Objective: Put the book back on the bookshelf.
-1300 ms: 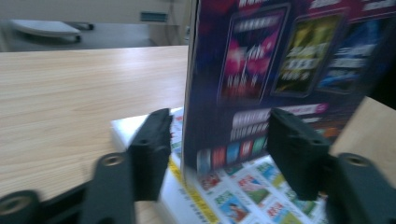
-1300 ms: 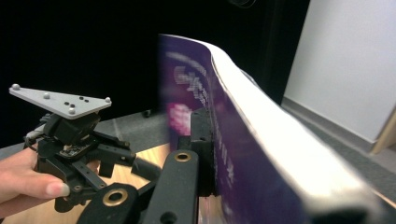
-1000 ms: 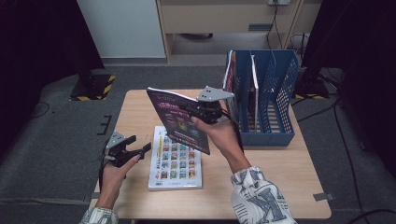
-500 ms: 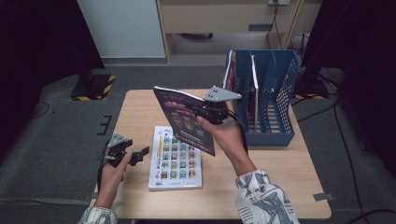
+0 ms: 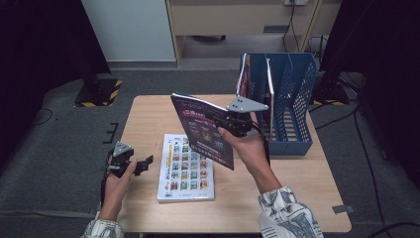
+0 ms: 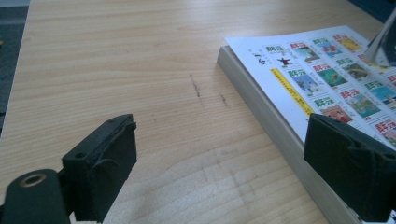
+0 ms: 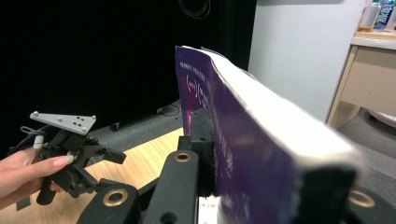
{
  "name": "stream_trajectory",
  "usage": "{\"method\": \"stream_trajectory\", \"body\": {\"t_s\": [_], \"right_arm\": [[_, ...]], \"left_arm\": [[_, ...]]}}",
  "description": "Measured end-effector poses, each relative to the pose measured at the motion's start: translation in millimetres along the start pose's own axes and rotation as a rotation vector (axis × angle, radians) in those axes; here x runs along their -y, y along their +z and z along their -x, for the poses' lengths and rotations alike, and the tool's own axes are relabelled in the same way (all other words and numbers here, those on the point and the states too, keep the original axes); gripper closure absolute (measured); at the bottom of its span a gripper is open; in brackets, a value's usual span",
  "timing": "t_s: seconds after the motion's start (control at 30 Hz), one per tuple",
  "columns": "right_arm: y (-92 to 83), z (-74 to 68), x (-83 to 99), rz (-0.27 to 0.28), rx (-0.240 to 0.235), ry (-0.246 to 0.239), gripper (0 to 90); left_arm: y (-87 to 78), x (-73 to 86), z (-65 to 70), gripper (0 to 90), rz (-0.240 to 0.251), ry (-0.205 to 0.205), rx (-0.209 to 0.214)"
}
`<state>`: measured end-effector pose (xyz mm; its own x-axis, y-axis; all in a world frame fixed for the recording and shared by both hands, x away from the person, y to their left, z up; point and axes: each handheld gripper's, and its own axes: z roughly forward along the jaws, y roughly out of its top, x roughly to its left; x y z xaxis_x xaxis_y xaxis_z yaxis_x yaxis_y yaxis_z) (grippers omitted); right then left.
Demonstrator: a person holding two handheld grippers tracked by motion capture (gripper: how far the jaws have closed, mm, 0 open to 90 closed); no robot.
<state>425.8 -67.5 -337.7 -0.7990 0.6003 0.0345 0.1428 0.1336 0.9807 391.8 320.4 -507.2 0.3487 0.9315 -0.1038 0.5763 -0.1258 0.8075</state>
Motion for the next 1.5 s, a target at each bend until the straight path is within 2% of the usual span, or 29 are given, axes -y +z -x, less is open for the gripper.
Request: {"method": "stream_trajectory", "body": {"t_s": [0.53,0.93,1.17,1.3,1.5], "right_arm": [[-27.9,8.4,3.5,0.022,0.010,0.017,84.3],[-45.8,13.4,6.6,0.016,0.024,0.015,84.3],[-58.5,19.9,12.7,0.012,0.035,0.026,84.3],[-63.3,21.6,15.6,0.008,0.039,0.029,84.3],[-68.2,24.3,18.8,0.002,0.047,0.030,84.3]], "left_arm": [[8.3,9.1,-4.1,9.1,-0.085,-0.001,-0.030],[16.1,15.4,-2.8,9.1,-0.157,0.021,-0.034],[19.3,16.7,-0.9,8.3,-0.179,0.060,-0.039],[19.8,17.5,0.4,7.9,-0.173,0.063,-0.044],[21.1,18.8,2.7,6.0,-0.181,0.099,-0.052]]}}
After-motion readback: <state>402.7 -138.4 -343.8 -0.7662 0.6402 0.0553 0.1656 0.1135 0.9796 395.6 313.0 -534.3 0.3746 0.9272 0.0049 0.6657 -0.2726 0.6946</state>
